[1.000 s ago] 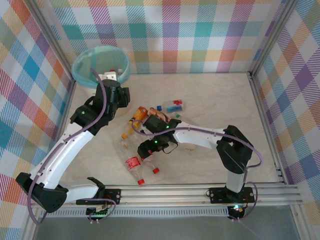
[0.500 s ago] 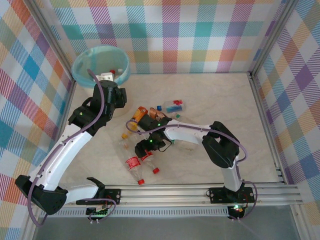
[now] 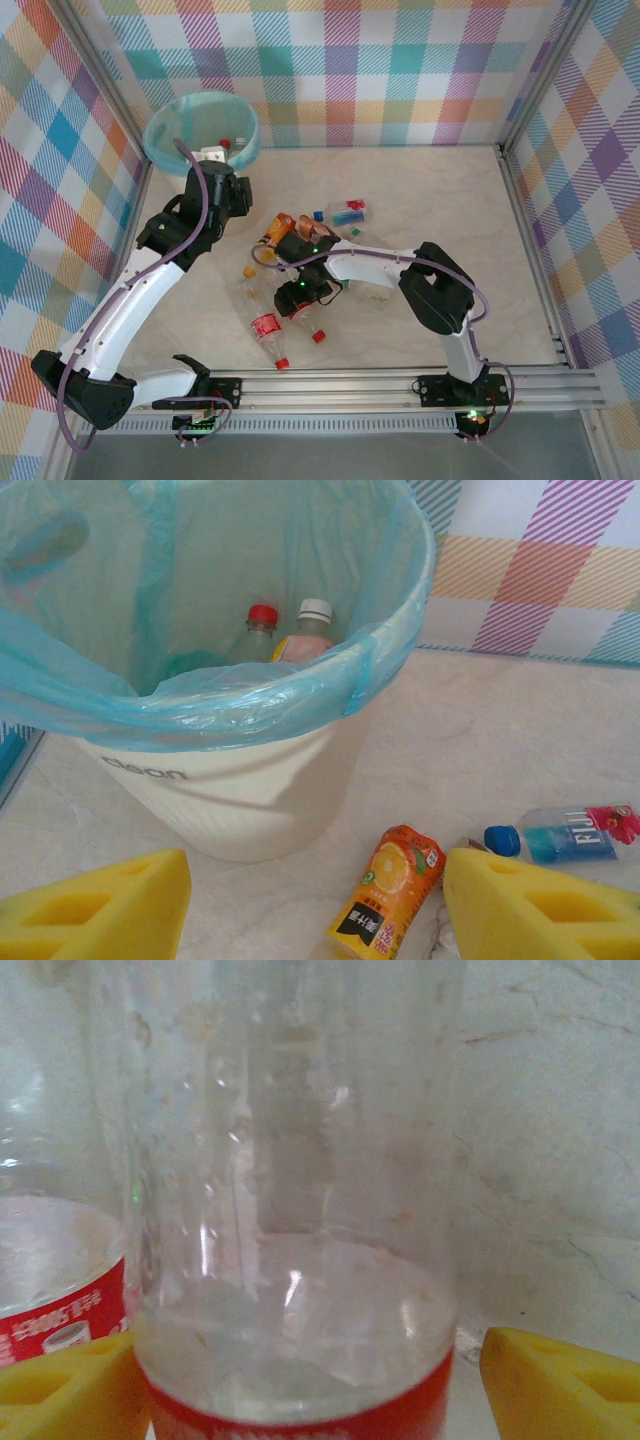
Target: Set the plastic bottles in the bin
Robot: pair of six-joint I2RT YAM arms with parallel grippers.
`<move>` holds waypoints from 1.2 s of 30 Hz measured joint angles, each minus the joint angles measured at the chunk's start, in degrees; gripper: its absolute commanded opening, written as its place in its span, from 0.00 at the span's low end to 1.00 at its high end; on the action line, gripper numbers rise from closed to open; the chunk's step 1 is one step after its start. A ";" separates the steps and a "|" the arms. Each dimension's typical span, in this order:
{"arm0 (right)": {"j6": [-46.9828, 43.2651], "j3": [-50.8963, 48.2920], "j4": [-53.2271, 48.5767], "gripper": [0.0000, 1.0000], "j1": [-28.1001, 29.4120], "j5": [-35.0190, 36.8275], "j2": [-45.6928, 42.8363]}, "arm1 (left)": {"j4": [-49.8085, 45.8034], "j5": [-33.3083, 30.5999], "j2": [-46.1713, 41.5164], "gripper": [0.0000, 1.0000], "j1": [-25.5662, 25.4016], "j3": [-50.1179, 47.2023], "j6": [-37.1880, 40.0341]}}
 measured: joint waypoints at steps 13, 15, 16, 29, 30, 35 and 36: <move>-0.11 -0.02 -0.17 0.64 -0.02 0.39 0.72 | 0.00 1.18 0.04 0.68 0.11 0.00 -0.22; -0.09 -0.37 -0.09 0.61 -0.02 0.39 0.20 | 0.00 1.51 0.04 0.68 0.11 0.00 -0.24; -0.11 -0.74 -0.09 0.61 -0.02 0.39 -0.26 | 0.00 1.55 0.04 0.68 0.13 0.00 -0.24; 0.04 -5.64 2.01 0.56 -0.02 0.70 -9.46 | 0.02 4.66 0.11 0.73 0.13 0.04 -0.92; 0.04 -6.16 2.03 0.56 -0.02 0.90 -10.14 | 0.02 5.16 0.17 0.73 0.22 0.11 -1.01; 0.00 -7.78 2.14 0.55 -0.02 1.90 -13.07 | -0.02 7.45 1.68 0.73 0.33 1.57 -1.79; 0.00 -8.11 2.40 0.54 -0.02 2.01 -13.81 | -0.02 7.87 2.03 0.73 0.33 1.90 -1.97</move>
